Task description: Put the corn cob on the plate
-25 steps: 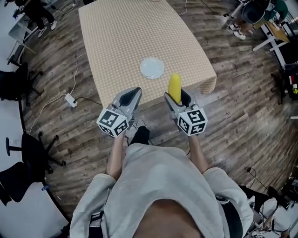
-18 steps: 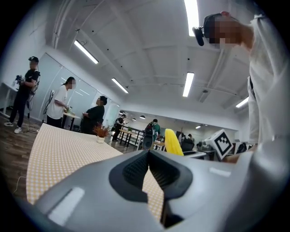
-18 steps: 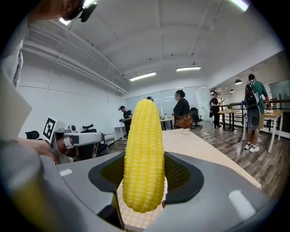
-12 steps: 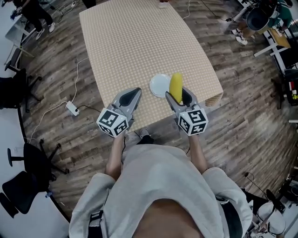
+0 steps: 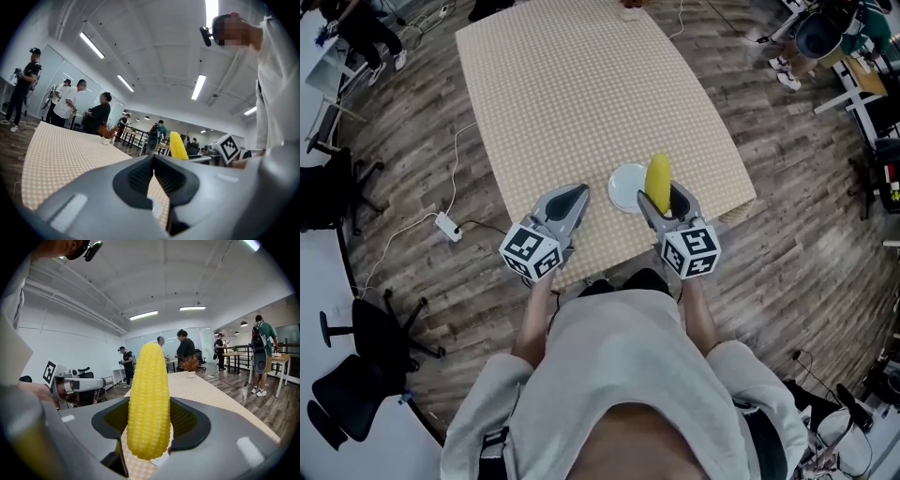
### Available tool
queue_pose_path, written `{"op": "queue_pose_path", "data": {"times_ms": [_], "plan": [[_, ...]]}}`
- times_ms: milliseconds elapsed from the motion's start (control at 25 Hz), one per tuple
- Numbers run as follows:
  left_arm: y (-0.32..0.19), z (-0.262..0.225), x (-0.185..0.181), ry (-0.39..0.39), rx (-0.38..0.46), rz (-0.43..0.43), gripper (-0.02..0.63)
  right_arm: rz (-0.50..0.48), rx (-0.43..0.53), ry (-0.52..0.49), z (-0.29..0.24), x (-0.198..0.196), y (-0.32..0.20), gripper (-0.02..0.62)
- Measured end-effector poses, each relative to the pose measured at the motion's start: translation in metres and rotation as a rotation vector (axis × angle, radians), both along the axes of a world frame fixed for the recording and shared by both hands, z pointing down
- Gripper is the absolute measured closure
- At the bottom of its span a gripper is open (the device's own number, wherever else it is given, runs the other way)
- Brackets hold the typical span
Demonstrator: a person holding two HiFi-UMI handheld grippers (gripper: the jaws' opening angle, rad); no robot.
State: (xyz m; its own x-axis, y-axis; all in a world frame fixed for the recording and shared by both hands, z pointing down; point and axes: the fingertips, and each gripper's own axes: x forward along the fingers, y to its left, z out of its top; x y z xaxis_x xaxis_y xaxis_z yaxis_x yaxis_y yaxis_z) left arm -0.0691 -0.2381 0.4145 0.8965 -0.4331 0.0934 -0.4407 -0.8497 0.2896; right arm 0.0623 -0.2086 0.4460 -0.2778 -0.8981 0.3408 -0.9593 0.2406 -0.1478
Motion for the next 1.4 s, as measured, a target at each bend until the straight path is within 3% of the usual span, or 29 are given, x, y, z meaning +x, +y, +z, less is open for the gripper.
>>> {"op": "queue_pose_path", "data": {"times_ms": [320,640,880,1400], "plan": [[-0.011,0.019,0.017,-0.027,-0.036,-0.035,0.598,-0.019,-0.036,-0.021,0.019,0.023,-0.011,0.345],[-0.005,0.033,0.049,-0.024,-0.054,-0.163,0.598,-0.133,-0.042,-0.036,0.029,0.051,-0.021,0.345],[-0.004,0.048,0.051,-0.025,-0.106,-0.256,0.598,-0.169,-0.071,-0.065,0.043,0.071,-0.022,0.345],[0.007,0.087,0.053,-0.054,-0.171,-0.275,0.598,-0.184,-0.183,-0.079,0.092,0.082,0.003,0.345]]}}
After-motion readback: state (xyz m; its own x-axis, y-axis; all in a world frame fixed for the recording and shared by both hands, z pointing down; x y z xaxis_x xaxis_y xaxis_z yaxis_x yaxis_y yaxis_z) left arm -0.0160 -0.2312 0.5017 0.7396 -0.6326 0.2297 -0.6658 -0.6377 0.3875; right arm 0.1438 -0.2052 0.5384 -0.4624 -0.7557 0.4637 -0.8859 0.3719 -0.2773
